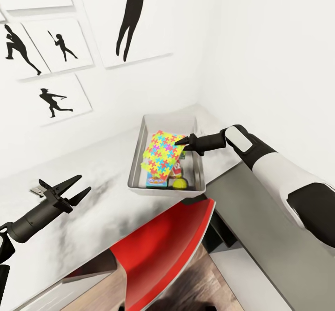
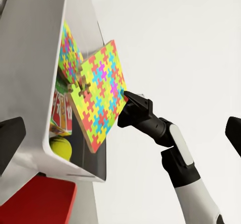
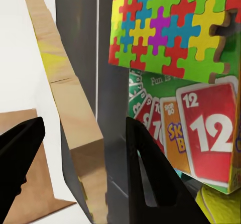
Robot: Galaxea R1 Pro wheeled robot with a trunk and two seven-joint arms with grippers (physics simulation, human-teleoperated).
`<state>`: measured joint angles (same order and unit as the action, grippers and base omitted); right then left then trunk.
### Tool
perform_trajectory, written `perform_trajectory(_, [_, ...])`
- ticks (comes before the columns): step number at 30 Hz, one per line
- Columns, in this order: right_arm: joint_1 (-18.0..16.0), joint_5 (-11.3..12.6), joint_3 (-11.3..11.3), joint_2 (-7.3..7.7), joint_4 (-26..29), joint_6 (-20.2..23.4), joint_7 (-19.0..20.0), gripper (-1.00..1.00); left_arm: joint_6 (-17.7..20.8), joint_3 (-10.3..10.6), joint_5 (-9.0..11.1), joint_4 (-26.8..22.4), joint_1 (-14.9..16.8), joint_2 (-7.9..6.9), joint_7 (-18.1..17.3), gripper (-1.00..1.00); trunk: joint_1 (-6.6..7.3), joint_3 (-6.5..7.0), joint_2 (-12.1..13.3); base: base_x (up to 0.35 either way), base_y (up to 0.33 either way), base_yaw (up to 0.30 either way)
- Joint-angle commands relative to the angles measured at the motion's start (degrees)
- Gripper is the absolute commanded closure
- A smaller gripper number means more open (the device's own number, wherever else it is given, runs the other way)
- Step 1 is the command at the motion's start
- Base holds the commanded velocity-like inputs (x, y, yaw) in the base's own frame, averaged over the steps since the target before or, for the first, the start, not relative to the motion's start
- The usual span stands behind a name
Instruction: Put all the toys in the child's room - the three board games (two on the bed and one on the table), the two jigsaw puzzles on the table, and the tennis ball on the table - inside the toy box on the table in the child's room.
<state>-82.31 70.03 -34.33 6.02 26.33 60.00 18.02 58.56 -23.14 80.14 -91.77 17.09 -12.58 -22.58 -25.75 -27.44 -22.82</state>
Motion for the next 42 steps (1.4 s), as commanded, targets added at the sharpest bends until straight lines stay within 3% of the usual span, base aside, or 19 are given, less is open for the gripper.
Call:
perform_trajectory(1, [-0.07, -0.33, -0.3, 0.05, 0.0, 0.0, 0.56, 1.0, 0.24, -0.07, -0.34, 0.01, 0.05, 0.0, -0.38, -1.0, -0.04, -0.08, -0.1, 0.074, 0.046, 0.0])
perform_trajectory(18, [-0.05, -0.33, -0.21, 0.1, -0.02, 0.0, 0.61, 1.0, 0.24, -0.07, -0.34, 0.01, 0.05, 0.01, -0.36, -1.0, -0.04, -0.28, -0.1, 0.017, 0.011, 0.0])
perform_trajectory(42, [-0.04, -0.36, -0.14, 0.27, -0.05, 0.0, 0.61, 1.0, 0.24, -0.07, -0.34, 0.01, 0.05, 0.01, -0.36, -1.0, -0.04, -2.1, -0.1, 0.0, 0.0, 0.0])
